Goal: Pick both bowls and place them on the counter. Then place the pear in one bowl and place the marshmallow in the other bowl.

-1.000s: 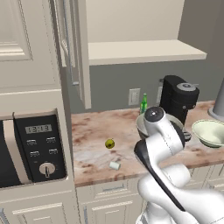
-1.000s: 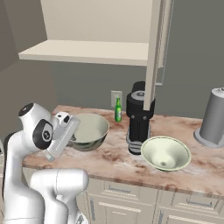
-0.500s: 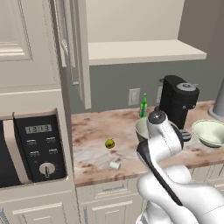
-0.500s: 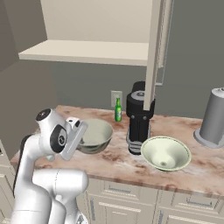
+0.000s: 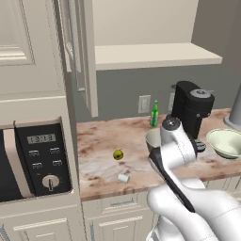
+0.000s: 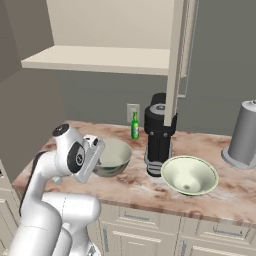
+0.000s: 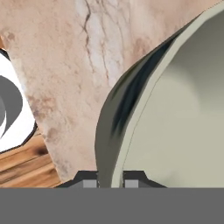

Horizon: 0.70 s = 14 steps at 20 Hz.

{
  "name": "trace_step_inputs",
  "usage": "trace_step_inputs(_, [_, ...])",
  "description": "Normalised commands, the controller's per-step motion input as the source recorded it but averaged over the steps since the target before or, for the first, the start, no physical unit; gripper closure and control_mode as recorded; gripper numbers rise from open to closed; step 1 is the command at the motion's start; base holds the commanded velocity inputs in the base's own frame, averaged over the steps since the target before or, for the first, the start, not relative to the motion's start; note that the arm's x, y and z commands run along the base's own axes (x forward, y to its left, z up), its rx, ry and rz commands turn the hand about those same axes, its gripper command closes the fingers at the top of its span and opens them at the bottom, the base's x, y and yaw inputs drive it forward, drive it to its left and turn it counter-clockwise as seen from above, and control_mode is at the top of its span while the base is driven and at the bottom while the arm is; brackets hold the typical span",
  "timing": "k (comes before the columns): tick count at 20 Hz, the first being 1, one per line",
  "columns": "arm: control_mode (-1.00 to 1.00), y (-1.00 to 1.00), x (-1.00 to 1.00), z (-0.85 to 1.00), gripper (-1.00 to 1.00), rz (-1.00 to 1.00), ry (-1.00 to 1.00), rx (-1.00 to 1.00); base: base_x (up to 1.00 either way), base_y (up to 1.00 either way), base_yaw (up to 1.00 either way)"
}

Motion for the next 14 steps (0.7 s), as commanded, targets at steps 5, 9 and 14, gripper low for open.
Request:
trace_step_inputs(5, [-1.0, -0.01, 0.05, -0.51, 1.0, 0.03, 0.01, 0.0, 0.0, 0.0, 0.0])
trace_step_inputs(9, [-1.0, 0.0, 0.0, -0.65, 1.0, 0.05, 0.0, 0.0, 0.0, 0.0, 0.0])
trace_step_inputs(14, [-1.0, 0.0, 0.03, -0.52, 1.0, 0.04, 0.0, 0.0, 0.0, 0.0, 0.0])
